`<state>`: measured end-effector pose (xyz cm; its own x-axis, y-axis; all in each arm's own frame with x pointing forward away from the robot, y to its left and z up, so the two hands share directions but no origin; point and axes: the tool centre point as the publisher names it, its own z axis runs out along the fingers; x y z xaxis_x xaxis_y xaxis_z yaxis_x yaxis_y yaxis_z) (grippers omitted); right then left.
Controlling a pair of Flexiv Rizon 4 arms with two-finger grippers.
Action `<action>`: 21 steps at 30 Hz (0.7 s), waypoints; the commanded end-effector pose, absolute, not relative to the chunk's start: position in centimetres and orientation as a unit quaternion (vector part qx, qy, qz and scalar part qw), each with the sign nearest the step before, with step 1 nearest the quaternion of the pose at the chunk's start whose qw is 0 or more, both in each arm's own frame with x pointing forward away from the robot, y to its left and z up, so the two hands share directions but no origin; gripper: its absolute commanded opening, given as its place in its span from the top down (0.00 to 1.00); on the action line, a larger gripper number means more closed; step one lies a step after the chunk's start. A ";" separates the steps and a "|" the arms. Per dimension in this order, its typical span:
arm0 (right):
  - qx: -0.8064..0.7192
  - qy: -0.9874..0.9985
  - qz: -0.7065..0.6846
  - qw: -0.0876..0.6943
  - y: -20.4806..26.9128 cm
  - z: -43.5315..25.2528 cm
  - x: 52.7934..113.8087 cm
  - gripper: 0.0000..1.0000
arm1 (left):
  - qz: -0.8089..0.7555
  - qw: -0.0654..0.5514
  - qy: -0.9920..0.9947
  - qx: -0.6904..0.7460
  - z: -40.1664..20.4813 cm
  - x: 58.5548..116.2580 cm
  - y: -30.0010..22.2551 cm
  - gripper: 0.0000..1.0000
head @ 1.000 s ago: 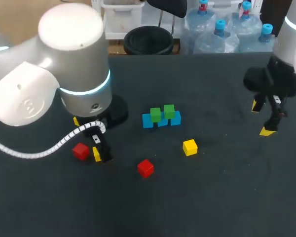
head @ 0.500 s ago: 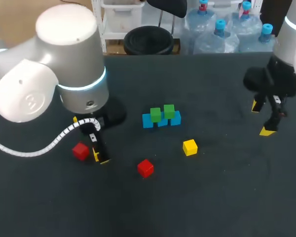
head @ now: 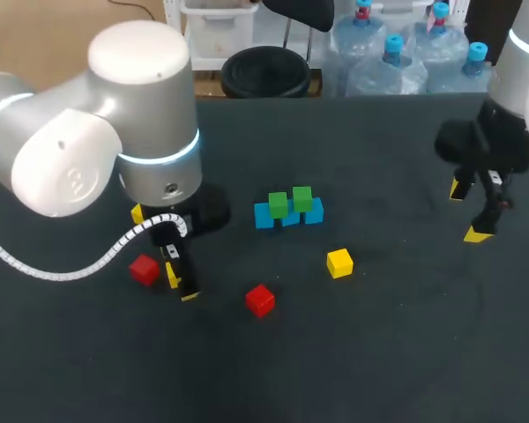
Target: Place the blue cubes, place green cubes on the blue cubes, place the yellow cubes on the green cubes, then place the red cubes on the yellow cubes, and place purple cube on the red cubes.
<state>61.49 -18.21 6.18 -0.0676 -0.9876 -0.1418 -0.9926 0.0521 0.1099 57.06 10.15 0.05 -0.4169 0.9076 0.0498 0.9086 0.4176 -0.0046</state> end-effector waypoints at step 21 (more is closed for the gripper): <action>-0.683 0.725 0.089 0.015 -18.3 6.2 61.4 0.00 | -0.044 0.006 -0.840 -0.541 3.4 57.2 8.5 1.00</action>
